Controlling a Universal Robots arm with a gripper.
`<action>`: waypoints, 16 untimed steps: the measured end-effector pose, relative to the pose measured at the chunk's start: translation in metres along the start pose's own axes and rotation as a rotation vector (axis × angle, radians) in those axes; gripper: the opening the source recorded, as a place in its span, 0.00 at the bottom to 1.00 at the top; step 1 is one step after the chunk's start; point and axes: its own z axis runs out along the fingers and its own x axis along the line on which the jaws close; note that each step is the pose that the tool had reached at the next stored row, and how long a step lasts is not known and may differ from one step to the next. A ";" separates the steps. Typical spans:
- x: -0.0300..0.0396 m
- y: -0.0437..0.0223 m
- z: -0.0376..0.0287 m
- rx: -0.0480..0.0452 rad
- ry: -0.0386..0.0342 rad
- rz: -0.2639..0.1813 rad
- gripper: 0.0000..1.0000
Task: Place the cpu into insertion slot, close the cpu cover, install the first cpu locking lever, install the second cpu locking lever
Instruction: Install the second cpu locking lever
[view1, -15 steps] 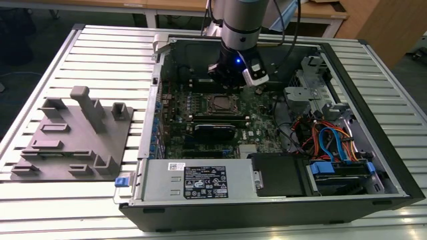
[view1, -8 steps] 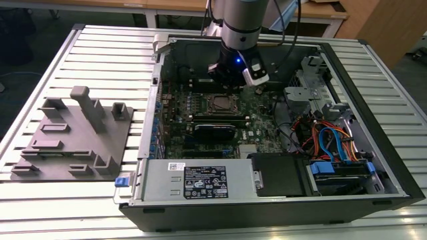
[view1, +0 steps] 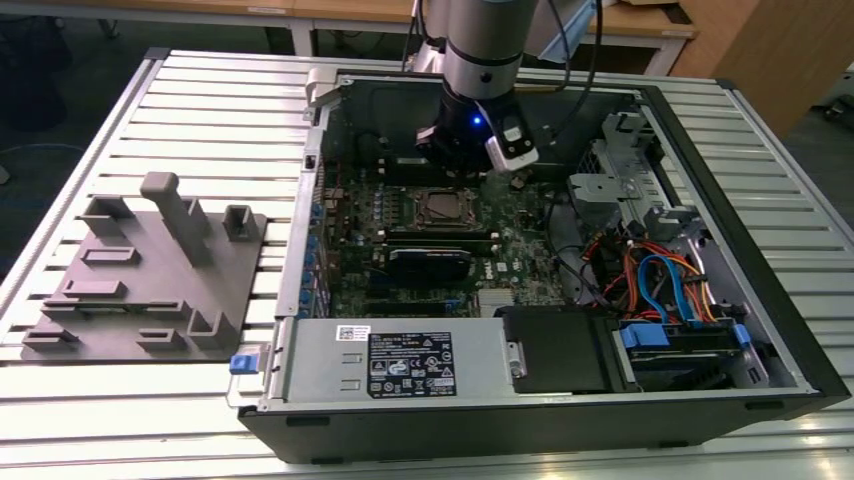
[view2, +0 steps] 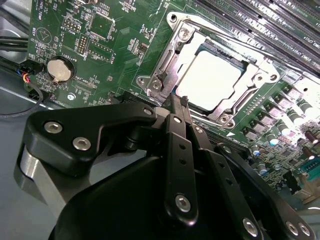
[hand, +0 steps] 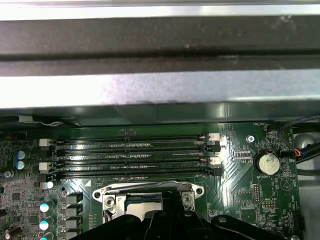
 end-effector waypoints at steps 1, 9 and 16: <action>0.0000 -0.0003 0.0000 0.0000 0.0000 0.000 0.10; -0.0001 -0.0013 -0.0001 -0.0001 -0.0001 0.000 0.10; -0.0001 -0.0011 -0.0025 -0.0001 -0.0001 0.000 0.10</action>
